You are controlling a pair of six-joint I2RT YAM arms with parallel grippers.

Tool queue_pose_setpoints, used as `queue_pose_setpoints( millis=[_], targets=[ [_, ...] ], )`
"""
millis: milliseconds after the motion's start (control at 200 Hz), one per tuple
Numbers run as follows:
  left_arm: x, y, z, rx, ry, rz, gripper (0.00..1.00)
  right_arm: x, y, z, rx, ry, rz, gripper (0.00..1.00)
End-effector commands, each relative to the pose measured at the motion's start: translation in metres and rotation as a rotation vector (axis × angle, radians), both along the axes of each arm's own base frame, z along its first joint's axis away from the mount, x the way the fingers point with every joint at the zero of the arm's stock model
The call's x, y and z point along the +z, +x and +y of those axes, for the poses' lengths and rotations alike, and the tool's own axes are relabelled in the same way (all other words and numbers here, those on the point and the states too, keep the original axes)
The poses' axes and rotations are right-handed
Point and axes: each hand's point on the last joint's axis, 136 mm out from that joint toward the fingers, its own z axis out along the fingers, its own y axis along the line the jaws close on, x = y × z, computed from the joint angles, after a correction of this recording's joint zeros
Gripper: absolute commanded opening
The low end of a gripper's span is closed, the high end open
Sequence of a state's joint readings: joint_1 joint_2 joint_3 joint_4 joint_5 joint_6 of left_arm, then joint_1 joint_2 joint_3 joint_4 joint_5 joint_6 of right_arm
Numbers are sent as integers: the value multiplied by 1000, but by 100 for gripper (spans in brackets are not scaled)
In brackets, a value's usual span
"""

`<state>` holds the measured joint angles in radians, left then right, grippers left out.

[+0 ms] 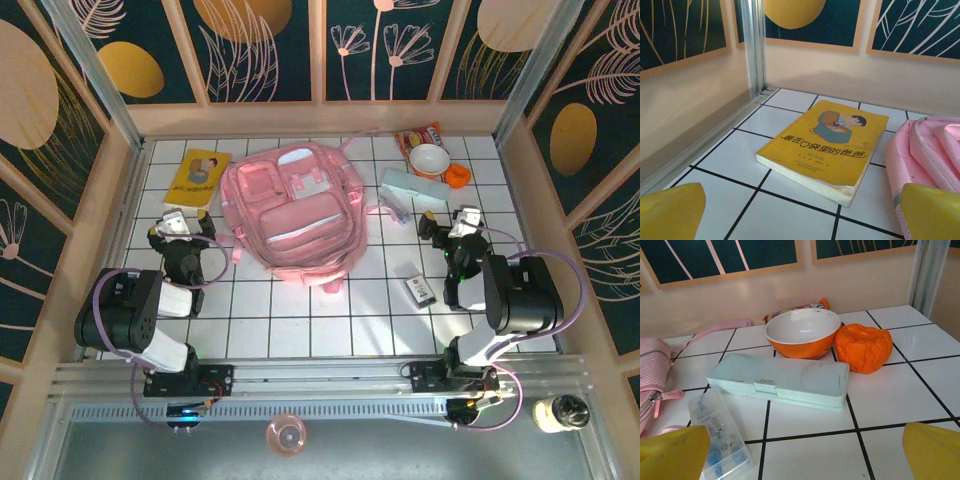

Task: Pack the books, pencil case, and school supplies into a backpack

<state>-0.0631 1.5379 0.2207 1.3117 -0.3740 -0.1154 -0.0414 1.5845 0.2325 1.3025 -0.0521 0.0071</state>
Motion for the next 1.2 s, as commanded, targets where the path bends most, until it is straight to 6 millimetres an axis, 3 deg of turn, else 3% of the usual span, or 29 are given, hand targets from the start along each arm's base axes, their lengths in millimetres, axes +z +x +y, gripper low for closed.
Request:
queue_pose_setpoints(
  millis=[0, 796, 861, 1036, 1191],
  targets=[
    [6, -2, 2, -1, 9, -17, 99, 8, -2, -1, -14, 5, -26, 99],
    [7, -3, 1, -3, 11, -21, 99, 8, -2, -1, -14, 5, -28, 99],
    [10, -1, -1, -14, 16, -19, 95, 8, -2, -1, -14, 5, -28, 99],
    [33, 15, -13, -81, -2, 75, 82, 34, -1, 9, 42, -8, -8, 99],
    [61, 27, -48, -261, -132, 107, 70, 70, 16, 25, 111, 139, 176, 99]
  ],
)
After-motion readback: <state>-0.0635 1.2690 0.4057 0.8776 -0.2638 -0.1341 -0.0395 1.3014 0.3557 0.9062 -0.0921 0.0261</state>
